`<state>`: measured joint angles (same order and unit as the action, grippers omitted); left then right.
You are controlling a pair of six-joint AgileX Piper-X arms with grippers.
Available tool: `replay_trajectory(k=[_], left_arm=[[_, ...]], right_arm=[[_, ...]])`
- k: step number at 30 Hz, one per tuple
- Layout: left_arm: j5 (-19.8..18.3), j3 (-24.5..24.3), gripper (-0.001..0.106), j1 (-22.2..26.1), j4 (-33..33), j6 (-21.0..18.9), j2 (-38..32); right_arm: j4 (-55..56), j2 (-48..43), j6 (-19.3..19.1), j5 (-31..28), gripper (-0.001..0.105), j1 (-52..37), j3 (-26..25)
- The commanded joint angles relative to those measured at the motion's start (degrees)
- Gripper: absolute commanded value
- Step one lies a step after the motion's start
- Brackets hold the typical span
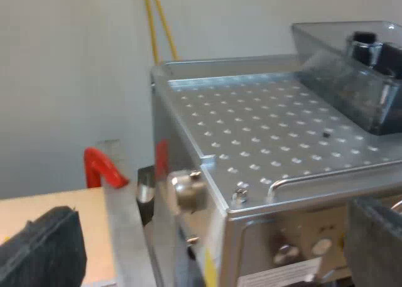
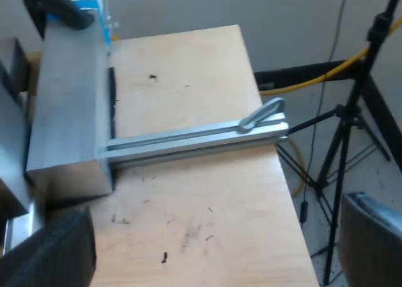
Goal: Place mug into machine
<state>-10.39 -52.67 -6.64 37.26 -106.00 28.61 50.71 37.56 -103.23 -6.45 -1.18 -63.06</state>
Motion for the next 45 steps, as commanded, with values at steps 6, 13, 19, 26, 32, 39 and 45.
replay_trajectory(k=[6,13,19,26,32,39,45], left_arm=[[0.97,-1.18,0.085,4.99,5.45,2.14,-7.45],[2.13,-1.18,0.085,5.01,11.55,3.52,-17.86],[5.60,-1.18,0.085,5.01,16.08,5.84,-26.52],[7.18,-1.29,0.085,5.01,26.89,6.01,-34.46],[9.74,-1.86,0.085,5.21,36.38,6.01,-37.53],[10.39,2.30,0.085,5.21,32.41,6.01,-37.52],[10.39,7.64,0.085,5.21,26.44,6.01,-37.41]], right_arm=[[1.20,-7.14,-1.13,1.28,0.079,0.88,-0.45],[6.32,-15.57,-1.13,1.28,0.079,4.42,-0.45],[7.41,-22.15,-1.13,1.17,0.079,4.50,2.84],[7.41,-33.33,-1.13,1.17,0.079,4.50,9.77],[8.30,-41.03,-1.13,1.17,0.079,4.50,14.17],[5.90,-40.70,-2.06,2.90,0.079,4.77,16.89],[2.06,-40.56,-2.06,2.90,0.079,4.77,21.27]])
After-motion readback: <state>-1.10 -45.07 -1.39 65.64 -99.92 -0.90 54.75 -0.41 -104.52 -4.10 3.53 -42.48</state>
